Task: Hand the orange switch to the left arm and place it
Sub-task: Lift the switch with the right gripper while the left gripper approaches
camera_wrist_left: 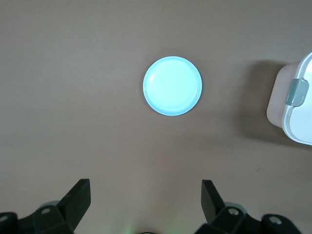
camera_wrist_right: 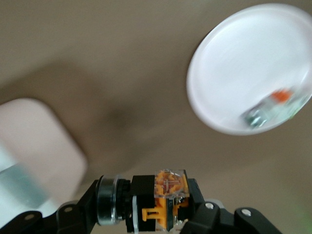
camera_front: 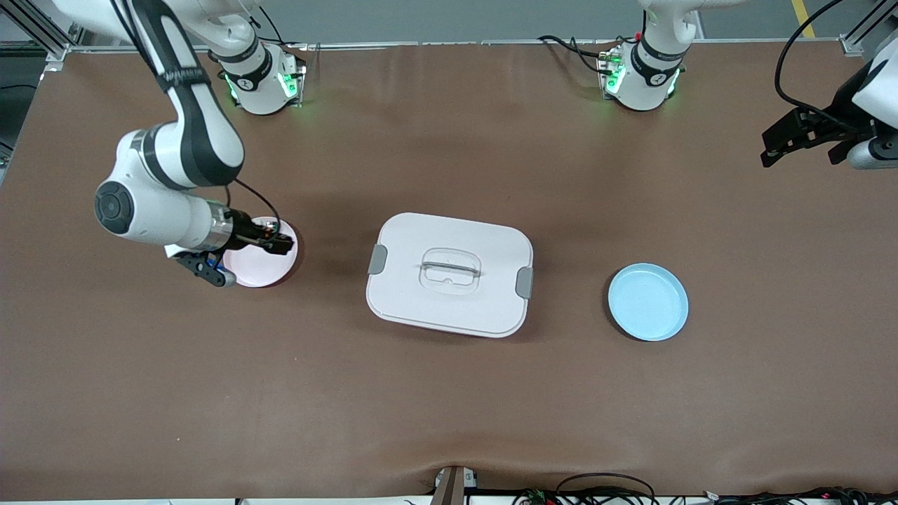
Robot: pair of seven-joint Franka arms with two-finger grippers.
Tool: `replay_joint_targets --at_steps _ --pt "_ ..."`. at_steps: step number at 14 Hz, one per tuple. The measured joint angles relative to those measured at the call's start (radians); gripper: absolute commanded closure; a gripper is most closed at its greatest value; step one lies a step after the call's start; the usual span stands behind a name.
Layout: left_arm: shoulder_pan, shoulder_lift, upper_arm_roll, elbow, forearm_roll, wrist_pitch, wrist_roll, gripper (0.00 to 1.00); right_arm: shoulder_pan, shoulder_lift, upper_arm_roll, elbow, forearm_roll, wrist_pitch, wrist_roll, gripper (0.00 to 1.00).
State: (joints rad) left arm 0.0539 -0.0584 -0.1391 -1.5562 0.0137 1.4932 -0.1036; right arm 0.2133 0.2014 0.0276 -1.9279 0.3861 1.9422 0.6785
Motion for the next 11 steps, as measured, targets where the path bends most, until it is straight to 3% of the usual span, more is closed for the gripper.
replay_joint_targets --at_steps 2,7,11 --pt "-0.002 0.003 -0.003 0.0 -0.009 0.0 0.0 0.0 0.069 0.001 0.006 0.127 0.074 -0.051 0.22 1.0" --pt "-0.012 0.021 -0.019 -0.001 -0.195 0.023 0.0 0.0 0.231 0.053 0.009 0.444 0.262 -0.058 0.775 1.0" --pt "-0.03 0.039 -0.063 -0.001 -0.291 0.089 -0.002 0.0 0.359 0.189 0.009 0.733 0.288 -0.034 1.142 1.0"
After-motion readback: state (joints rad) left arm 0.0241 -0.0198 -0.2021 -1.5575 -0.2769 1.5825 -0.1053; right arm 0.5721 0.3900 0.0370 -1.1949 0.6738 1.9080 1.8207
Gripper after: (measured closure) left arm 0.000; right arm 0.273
